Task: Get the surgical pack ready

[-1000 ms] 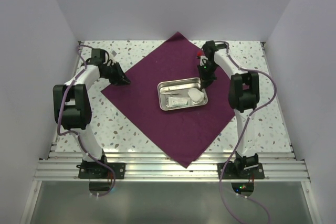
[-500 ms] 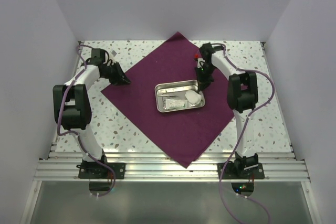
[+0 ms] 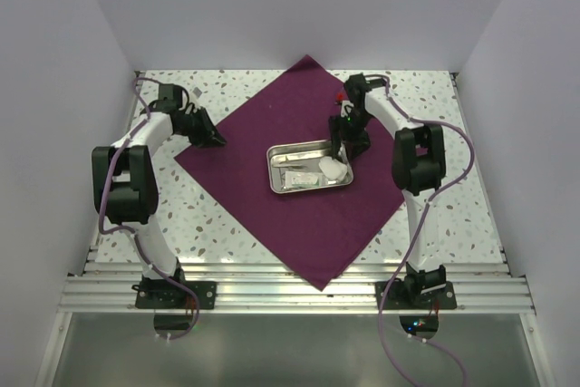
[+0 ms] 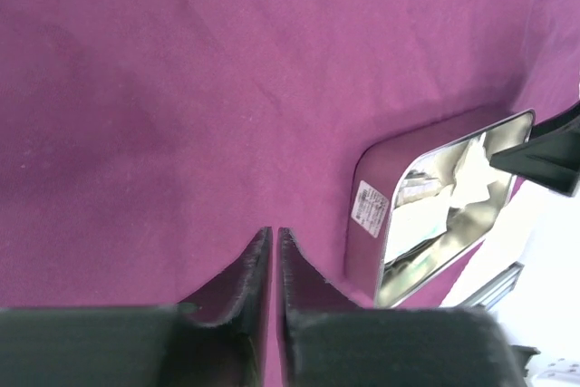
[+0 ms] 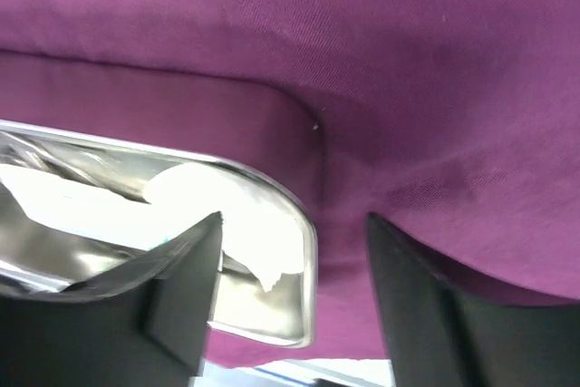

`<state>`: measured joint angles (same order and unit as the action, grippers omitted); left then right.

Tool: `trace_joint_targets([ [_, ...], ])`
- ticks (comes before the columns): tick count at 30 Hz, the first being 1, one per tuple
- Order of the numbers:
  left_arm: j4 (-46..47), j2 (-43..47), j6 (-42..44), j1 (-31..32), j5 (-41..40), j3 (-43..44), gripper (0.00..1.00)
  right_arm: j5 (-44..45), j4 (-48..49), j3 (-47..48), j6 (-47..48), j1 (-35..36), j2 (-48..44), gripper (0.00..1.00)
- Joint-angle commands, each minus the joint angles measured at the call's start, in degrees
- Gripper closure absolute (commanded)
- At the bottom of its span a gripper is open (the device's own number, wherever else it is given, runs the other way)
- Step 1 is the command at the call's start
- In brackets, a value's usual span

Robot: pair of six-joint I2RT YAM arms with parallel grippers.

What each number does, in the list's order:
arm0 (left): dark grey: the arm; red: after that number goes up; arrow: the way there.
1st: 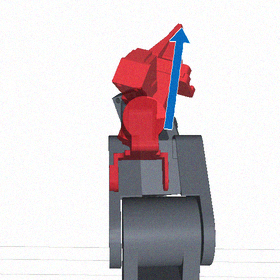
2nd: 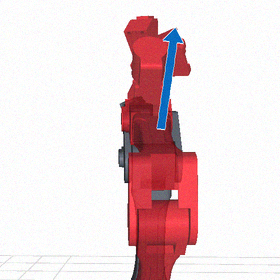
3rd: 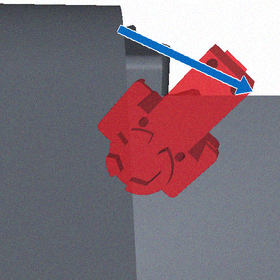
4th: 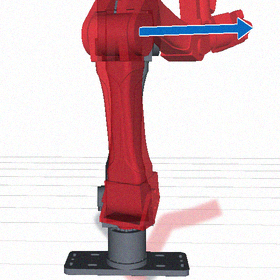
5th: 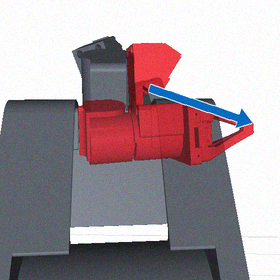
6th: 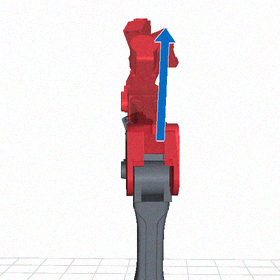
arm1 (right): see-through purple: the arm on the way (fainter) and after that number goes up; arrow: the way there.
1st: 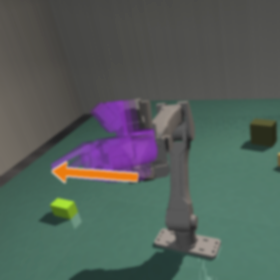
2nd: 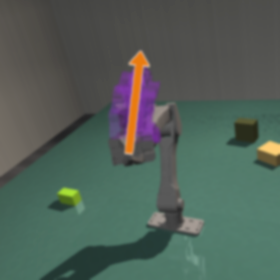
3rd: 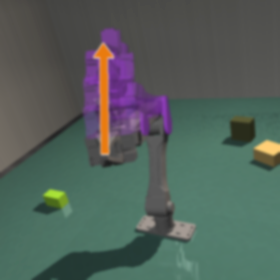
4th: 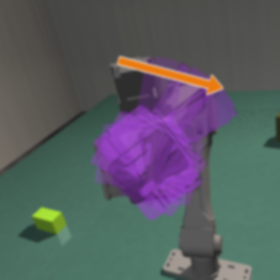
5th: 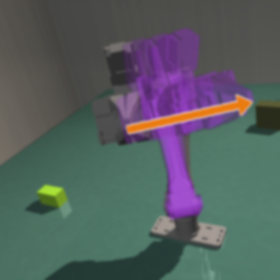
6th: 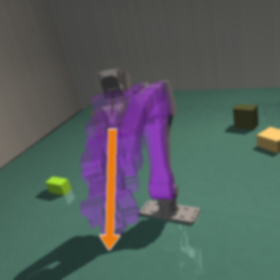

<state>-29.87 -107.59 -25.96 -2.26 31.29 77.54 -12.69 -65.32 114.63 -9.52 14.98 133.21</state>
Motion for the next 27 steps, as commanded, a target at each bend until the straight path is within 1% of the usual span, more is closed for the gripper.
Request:
trace_joint_targets([
  [1,0.6,-0.51,0.2,1.2,0.18,-0.54,0.94,-1.28,-0.51,1.92,-4.43,-0.91,-7.07,0.29],
  [2,0.6,-1.3,-0.06,1.29,-0.17,-1.24,1.0,-1.98,-0.34,1.39,-5.76,-1.7,-8.04,0.27],
  [3,1.21,-1.48,-1.1,1.64,-0.61,-1.86,1.0,-2.51,0.97,0.6,-6.99,-3.71,-8.92,0.24],
  [5,2.61,-1.66,-1.99,1.82,-1.4,-3.7,1.0,-2.26,2.47,-2.73,-10.6,-5.83,-11.98,0.23],
  [7,3.24,-2.09,-2.96,1.91,-2.45,-4.32,1.0,-1.38,4.84,-5.19,-13.05,-8.47,-13.67,0.25],
  [9,2.54,-3.59,-3.22,3.4,-3.6,-4.32,1.0,0.2,5.37,-8.18,-14.12,-10.14,-15.25,0.33],
  [10,2.19,-4.2,-3.31,3.75,-4.04,-4.32,1.0,0.38,5.81,-10.63,-14.73,-10.41,-15.69,0.39],
  [11,1.4,-5.08,-3.49,3.93,-5.7,-4.24,1.0,0.56,6.77,-11.96,-14.83,-10.93,-16.31,0.58],
  [13,0.34,-6.57,-3.58,3.93,-7.29,-4.15,1.0,1.78,7.66,-15.38,-14.74,-11.2,-16.66,0.72],
  [14,-0.71,-7.19,-3.58,3.85,-8.34,-3.97,1.0,2.14,8.01,-16.1,-14.39,-11.29,-16.49,0.86],
  [17,-2.64,-9.3,-3.14,3.14,-9.22,-3.01,1.0,2.14,8.19,-17.94,-13.34,-11.2,-14.91,1.0],
  [20,-3.09,-10.53,-2.35,2.35,-10.02,-2.48,1.0,1.35,10.55,-20.58,-13.42,-11.12,-14.2,1.0],
  [21,-3.44,-10.97,-2.17,0.78,-10.02,-1.87,1.0,1.0,11.17,-21.89,-13.68,-11.03,-14.03,1.0],
  [22,-3.88,-11.76,-1.91,0.51,-10.37,-1.6,1.0,0.74,12.05,-22.34,-13.77,-10.94,-13.77,0.98],
  [27,-5.11,-13.87,0.29,-1.16,-10.98,1.47,1.0,0.21,12.32,-21.3,-12.37,-8.58,-9.99,0.94],
])
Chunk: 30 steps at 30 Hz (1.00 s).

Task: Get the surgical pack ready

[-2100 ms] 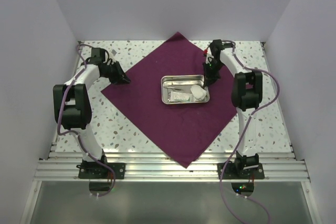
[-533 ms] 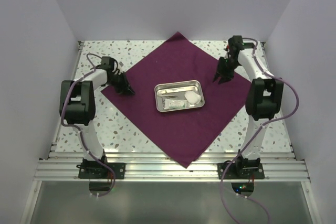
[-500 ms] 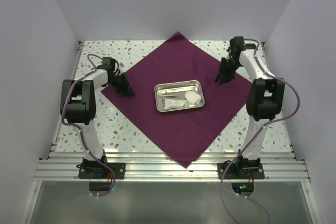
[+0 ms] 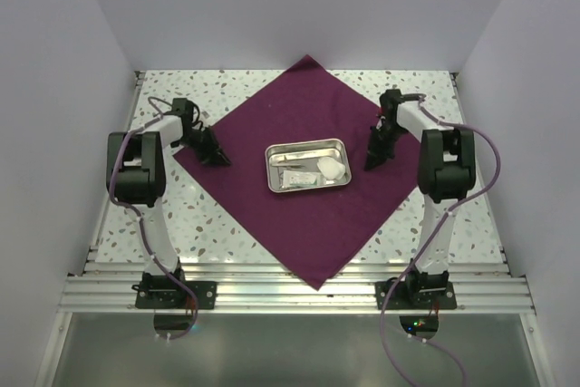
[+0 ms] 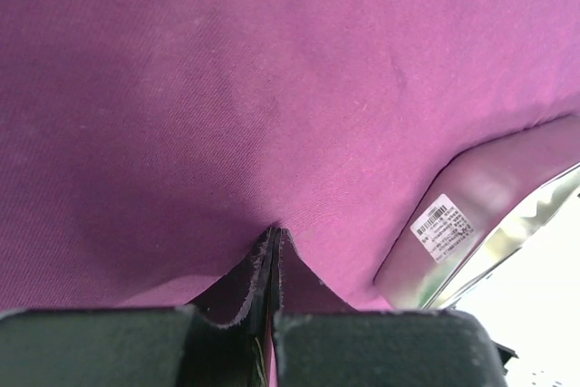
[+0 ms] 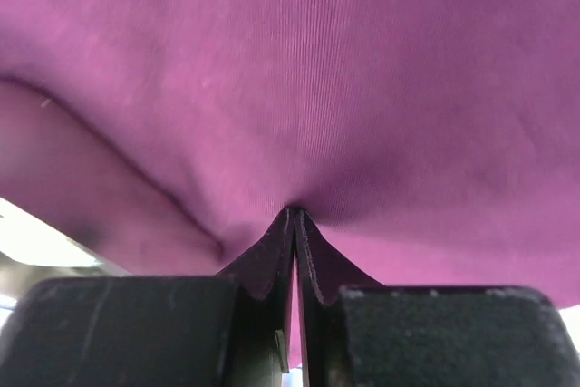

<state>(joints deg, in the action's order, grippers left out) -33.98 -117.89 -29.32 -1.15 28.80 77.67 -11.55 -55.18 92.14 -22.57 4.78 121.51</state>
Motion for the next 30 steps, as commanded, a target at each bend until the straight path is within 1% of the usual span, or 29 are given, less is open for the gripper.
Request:
trace_joint_targets([
  [1,-1.44,-3.67,3.92,-2.37,-8.58,1.87,1.0,-0.67,2.18,1.81,0.86,1.99,1.88,0.91],
  [3,-1.62,-3.58,4.62,-2.37,-8.06,3.1,1.0,0.12,0.52,4.61,1.3,2.52,1.8,0.9],
  [5,-0.83,-1.39,4.54,-2.37,-6.65,2.84,1.0,2.49,-1.86,5.77,2.0,3.22,-0.65,0.79],
  [6,0.04,1.23,4.36,-2.28,-5.34,1.62,0.99,3.46,-2.65,5.95,2.17,3.4,-1.88,0.68],
  [8,1.89,4.14,3.92,-2.37,-4.63,0.47,0.9,5.3,-4.67,3.94,2.79,3.66,-6.97,0.61],
  [9,2.42,7.03,3.92,-2.28,-4.28,-0.66,0.88,5.49,-5.28,2.88,2.97,3.75,-8.73,0.52],
  [10,3.12,8.53,3.92,-2.28,-3.67,-1.2,0.87,5.66,-6.51,1.74,2.97,3.84,-12.75,0.44],
  [11,3.21,11.25,3.83,-2.28,-3.75,-1.99,0.85,6.71,-7.13,-0.79,2.71,4.1,-14.62,0.31],
  [12,3.74,12.75,3.48,-2.28,-4.01,-2.43,0.85,7.33,-8.09,-2.12,2.36,4.97,-16.81,0.02],
  [13,3.92,14.25,3.39,-2.28,-4.19,-2.78,0.84,6.81,-8.28,-3.7,1.57,5.59,-20.32,0.01],
  [15,4.27,18.12,2.7,-2.28,-5.23,-3.66,0.84,3.57,-8.37,-8.98,1.47,7.52,-23.59,0.01],
  [16,4.36,19.43,2.43,-2.28,-5.42,-3.93,0.82,1.73,-8.19,-10.91,0.69,8.14,-25.08,0.01],
  [17,4.44,21.71,2.08,-2.28,-5.68,-4.54,0.81,-1.6,-8.02,-14.84,0.25,8.75,-28.32,0.01],
  [19,5.06,24.01,1.37,-2.28,-6.21,-5.51,0.76,-3.91,-6.62,-18.47,-0.98,11.39,-31.84,0.01],
  [21,6.02,27.61,1.02,-2.28,-6.12,-7.26,0.74,-6.46,-4.08,-24.27,-2.21,14.2,-37.99,0.01],
  [22,6.29,28.84,0.93,-2.19,-5.95,-8.57,0.72,-7.42,-2.93,-28.98,-4.05,14.82,-40.11,0.01],
  [23,6.47,30.94,0.93,-2.19,-5.86,-9.2,0.66,-8.83,-1.79,-31.64,-5.19,15.35,-42.04,0.01],
  [24,6.29,32.01,0.85,-2.28,-5.77,-9.81,0.33,-11.28,0.83,-34.19,-6.34,16.31,-46.15,0.01],
  [25,6.29,32.89,0.84,-2.02,-5.77,-10.34,0.01,-12.69,2.51,-37.0,-9.31,16.84,-48.02,0.01],
  [26,6.38,34.72,0.84,-1.93,-5.77,-11.74,0.0,-13.58,4.36,-42.6,-11.08,17.63,-50.47,0.01],
  [27,6.29,35.52,1.02,-1.58,-5.77,-12.45,0.0,-14.89,8.47,-45.27,-13.01,19.81,-54.24,0.02],
  [28,6.12,36.31,1.02,-1.14,-5.94,-13.67,0.0,-14.99,10.33,-50.16,-16.68,21.05,-56.28,0.04],
  [30,6.55,38.78,1.02,-0.7,-5.77,-15.0,0.0,-14.73,14.2,-54.41,-20.22,24.13,-60.67,0.08],
])
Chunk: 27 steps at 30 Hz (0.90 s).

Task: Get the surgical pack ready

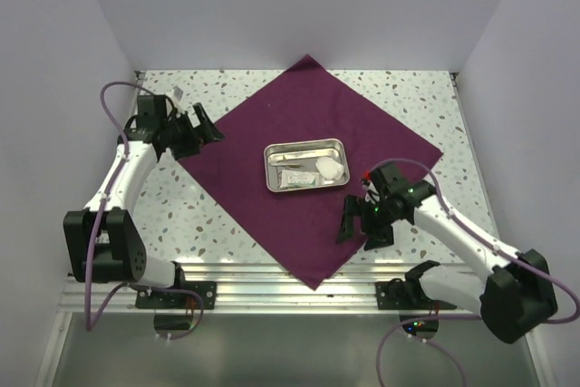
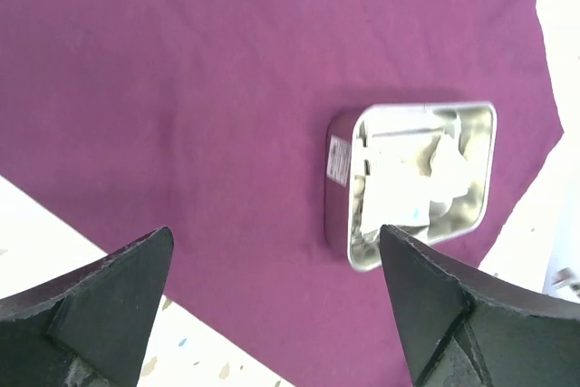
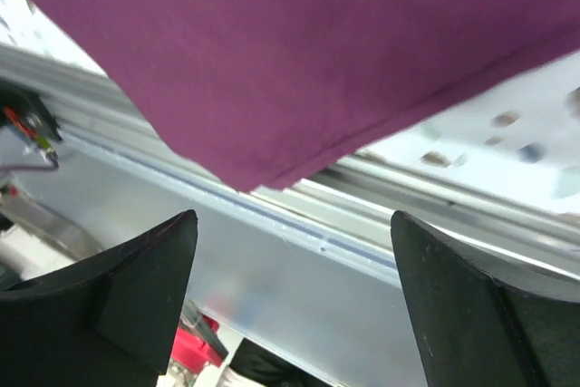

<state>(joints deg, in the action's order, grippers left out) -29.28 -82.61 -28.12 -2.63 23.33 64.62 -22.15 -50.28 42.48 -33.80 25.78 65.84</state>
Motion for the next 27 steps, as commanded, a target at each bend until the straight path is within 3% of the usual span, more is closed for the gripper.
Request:
trace_joint_targets([
  [1,1.94,4.29,-0.18,1.05,-0.3,-2.56,0.0,-3.52,10.28,-6.51,-12.05,4.01,-6.24,0.1],
  [6,1.68,8.42,1.66,1.75,1.09,-5.82,0.0,-1.76,16.0,-15.84,-20.68,11.91,-10.12,0.18],
  [12,5.8,9.05,-0.96,2.19,9.26,-11.62,0.0,5.71,24.6,-18.4,-34.91,21.93,-9.95,0.2],
  [17,4.41,8.34,-1.85,6.23,6.73,-10.92,0.0,12.39,28.75,-15.94,-44.32,29.05,-4.17,0.21],
  [23,1.95,7.2,-0.45,7.82,4.44,-9.16,0.0,18.46,24.53,-13.56,-49.33,32.66,-2.91,0.25],
  [27,1.24,6.67,-1.06,8.26,3.04,-8.11,0.0,18.9,28.63,-17.51,-53.64,32.84,-5.98,0.27],
])
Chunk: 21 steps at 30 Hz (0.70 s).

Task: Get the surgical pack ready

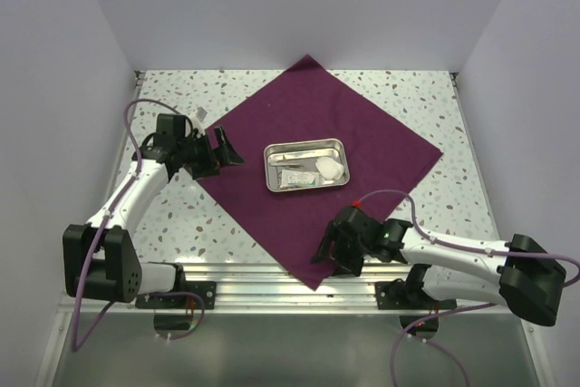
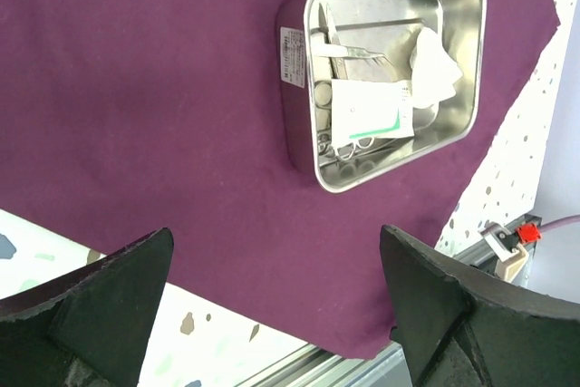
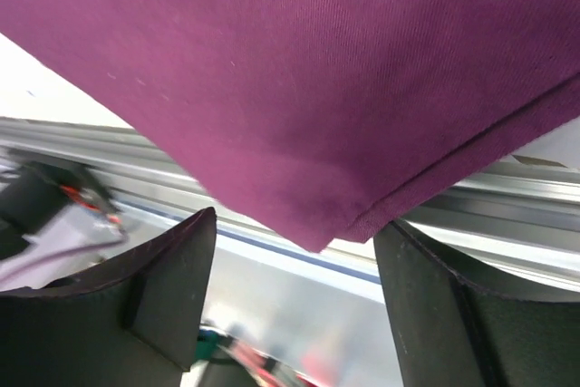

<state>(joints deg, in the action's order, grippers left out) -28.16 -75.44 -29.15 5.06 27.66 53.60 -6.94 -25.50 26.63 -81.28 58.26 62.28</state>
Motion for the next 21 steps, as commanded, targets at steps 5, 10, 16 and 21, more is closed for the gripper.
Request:
trace_joint_targets([
  [5,-0.92,-0.85,-3.45,0.57,-5.67,3.09,0.0,4.04,5.9,-3.61,-9.78,0.89,-2.96,0.36],
  [10,-3.82,-0.5,-4.87,0.57,-9.37,4.05,0.0,3.6,7.65,-4.04,-11.71,1.42,-1.64,0.41],
  [16,-4.44,-0.94,-4.34,0.48,-8.76,5.02,0.0,4.04,8.71,-0.71,-11.54,1.77,-3.21,0.93],
  [21,-4.88,-2.25,-2.06,-0.22,-9.9,8.79,0.0,2.13,1.25,7.18,-1.54,-4.63,-3.92,1.0],
])
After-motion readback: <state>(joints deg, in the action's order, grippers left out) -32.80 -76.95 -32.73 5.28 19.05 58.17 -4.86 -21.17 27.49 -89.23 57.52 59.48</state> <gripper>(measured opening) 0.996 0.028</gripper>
